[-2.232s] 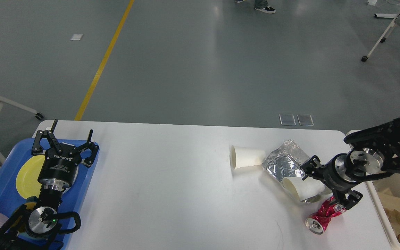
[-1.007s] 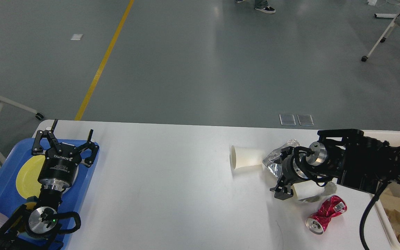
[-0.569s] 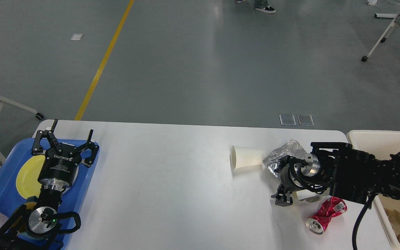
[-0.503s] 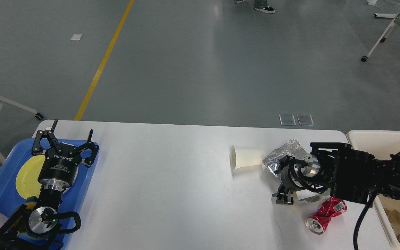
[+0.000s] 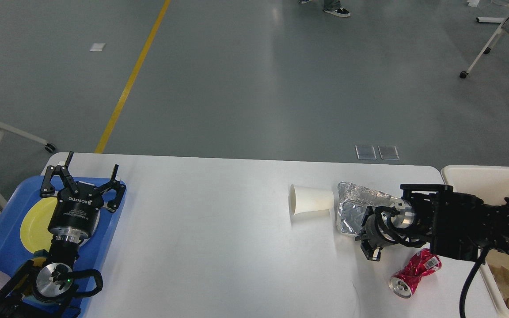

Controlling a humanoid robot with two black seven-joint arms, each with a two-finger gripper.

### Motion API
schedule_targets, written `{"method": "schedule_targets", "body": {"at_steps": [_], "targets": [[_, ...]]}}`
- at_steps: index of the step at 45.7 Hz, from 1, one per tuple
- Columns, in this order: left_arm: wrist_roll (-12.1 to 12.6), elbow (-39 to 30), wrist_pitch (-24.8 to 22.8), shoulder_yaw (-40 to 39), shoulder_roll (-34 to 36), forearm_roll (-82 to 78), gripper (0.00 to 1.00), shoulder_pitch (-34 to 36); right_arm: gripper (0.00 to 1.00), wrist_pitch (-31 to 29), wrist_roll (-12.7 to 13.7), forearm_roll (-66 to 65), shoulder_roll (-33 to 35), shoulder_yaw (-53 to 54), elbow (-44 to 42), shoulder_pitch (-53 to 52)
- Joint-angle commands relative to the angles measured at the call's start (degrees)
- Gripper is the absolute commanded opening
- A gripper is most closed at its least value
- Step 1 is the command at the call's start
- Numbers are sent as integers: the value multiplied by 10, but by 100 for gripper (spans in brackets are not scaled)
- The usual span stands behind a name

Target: Tidy desktop

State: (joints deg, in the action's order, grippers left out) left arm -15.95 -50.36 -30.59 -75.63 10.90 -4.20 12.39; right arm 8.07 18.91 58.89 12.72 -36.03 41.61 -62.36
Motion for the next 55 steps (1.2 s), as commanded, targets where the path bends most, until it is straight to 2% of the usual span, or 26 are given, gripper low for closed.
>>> {"method": "schedule_targets", "body": {"at_steps": [1,8,15,24,27,33,44,49,55], "targets": [[0,0,0,0,0,0,96,0,0,-1,23,-16,6,-3,2,-5],[0,0,0,0,0,0,96,0,0,-1,33,-83,32,-4,38,-21],[0,0,0,0,0,1,96,0,0,-2,41,-122,85,-20,130,-82],[0,0,0,0,0,0,96,0,0,-15,39,-149,97,-186,259,-259],[0,0,0,0,0,0,96,0,0,-47,38,-159,95,-234,294,-316],[0,0,0,0,0,0,96,0,0,-153,33,-219,94,-311,372,-432],[0,0,0,0,0,0,96,0,0,-341,33,-375,97,-357,496,-619],[0,0,0,0,0,0,96,0,0,-379,33,-394,100,-366,544,-682],[0,0,0,0,0,0,96,0,0,-393,33,-394,126,-378,581,-742]]}}
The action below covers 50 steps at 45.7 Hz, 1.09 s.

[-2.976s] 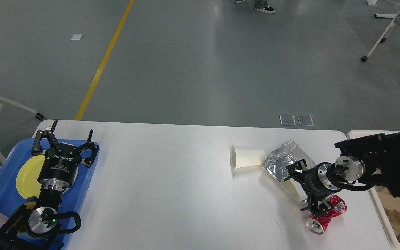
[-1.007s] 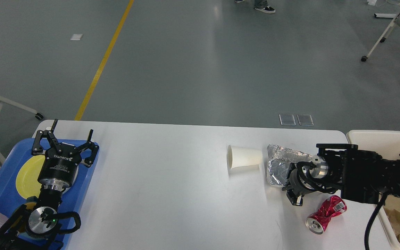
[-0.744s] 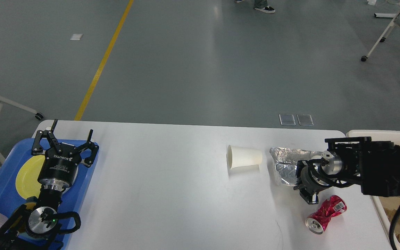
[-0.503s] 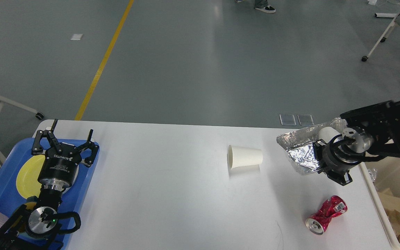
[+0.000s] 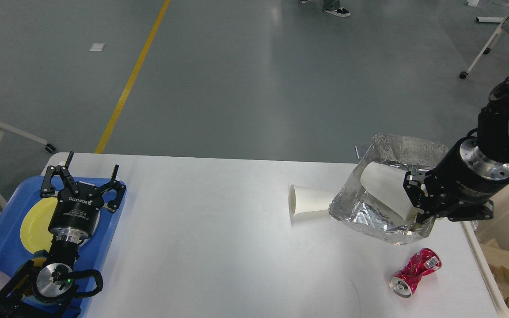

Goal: Tidy desktop
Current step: 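Lift the foil packet and carry it into the white bin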

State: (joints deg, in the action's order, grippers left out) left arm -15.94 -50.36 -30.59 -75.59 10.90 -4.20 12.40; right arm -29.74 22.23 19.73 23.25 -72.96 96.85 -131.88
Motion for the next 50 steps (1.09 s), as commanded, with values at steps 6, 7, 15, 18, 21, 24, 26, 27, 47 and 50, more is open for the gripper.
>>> {"method": "schedule_targets", "body": {"at_steps": [6,7,15,18,21,24,26,27,47,50], "targets": [[-1,0,0,0,0,0,96,0,0,-19,0,-6,29,-10,28,-51],[-1,0,0,0,0,1,96,0,0,-17,-1,-7,30,-10,27,-51],[-1,0,0,0,0,0,96,0,0,7,-1,-6,54,-23,16,-46],[0,0,0,0,0,0,96,0,0,27,-2,-6,79,-39,11,-35],[-1,0,0,0,0,0,96,0,0,43,-2,-5,118,-52,-6,-15],[-1,0,0,0,0,0,96,0,0,55,-1,-5,172,-56,-33,13],[-1,0,0,0,0,1,96,0,0,58,0,-6,209,-56,-57,36],[-1,0,0,0,0,0,96,0,0,61,1,-7,223,-56,-70,49],[-1,0,0,0,0,1,96,-1,0,100,-2,-22,321,66,-378,394],[-1,0,0,0,0,1,96,-1,0,125,-3,-22,315,118,-422,467]]}}
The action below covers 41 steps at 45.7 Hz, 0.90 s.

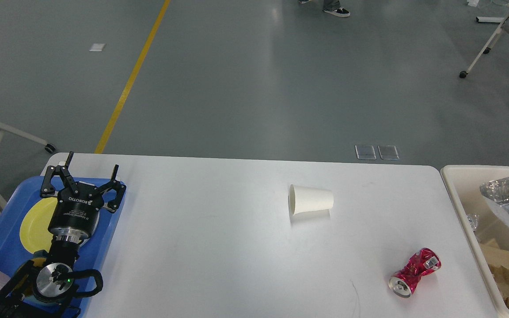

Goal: Tidy desktop
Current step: 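Lift the foil packet and carry it into the white bin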

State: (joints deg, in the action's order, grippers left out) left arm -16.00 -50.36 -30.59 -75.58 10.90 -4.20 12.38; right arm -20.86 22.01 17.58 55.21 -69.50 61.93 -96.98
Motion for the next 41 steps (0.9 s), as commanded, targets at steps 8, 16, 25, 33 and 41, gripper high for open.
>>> {"method": "schedule_targets", "body": {"at_steps": [8,16,25,33,41], "targets": [[0,0,0,0,0,0,96,0,0,85,0,0,-65,228,-219,329],[0,0,0,0,0,0,96,0,0,106,-1,0,-183,266,-436,492],[0,0,0,0,0,0,96,0,0,195,-2,0,-285,263,-564,609],[0,0,0,0,0,0,96,0,0,242,-2,-1,-311,263,-567,639],[0,0,0,0,0,0,96,0,0,244,-2,-2,-329,262,-575,650]]}}
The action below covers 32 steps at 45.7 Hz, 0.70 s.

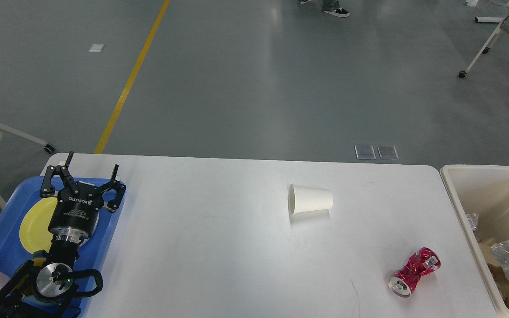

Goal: Tidy desktop
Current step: 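Lift the foil packet and carry it into the white bin, then release the foil packet and raise the right gripper from the bin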

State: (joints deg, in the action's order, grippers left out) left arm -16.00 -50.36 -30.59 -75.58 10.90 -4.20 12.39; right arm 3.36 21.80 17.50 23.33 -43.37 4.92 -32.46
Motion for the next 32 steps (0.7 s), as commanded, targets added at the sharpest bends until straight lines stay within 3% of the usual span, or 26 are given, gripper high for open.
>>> {"method": "schedule_targets", "body": {"at_steps": [1,17,21,24,32], "targets": [[0,0,0,0,0,0,96,0,0,2,0,-1,-14,0,-5,5],[0,0,0,0,0,0,96,0,2,9,1,-1,-29,0,-5,12],[0,0,0,0,0,0,96,0,57,42,1,-1,-25,0,-6,13],[0,0,0,0,0,0,96,0,84,73,1,0,-28,2,-5,13],[0,0,0,0,0,0,96,0,99,96,2,0,-28,3,-4,12]]}}
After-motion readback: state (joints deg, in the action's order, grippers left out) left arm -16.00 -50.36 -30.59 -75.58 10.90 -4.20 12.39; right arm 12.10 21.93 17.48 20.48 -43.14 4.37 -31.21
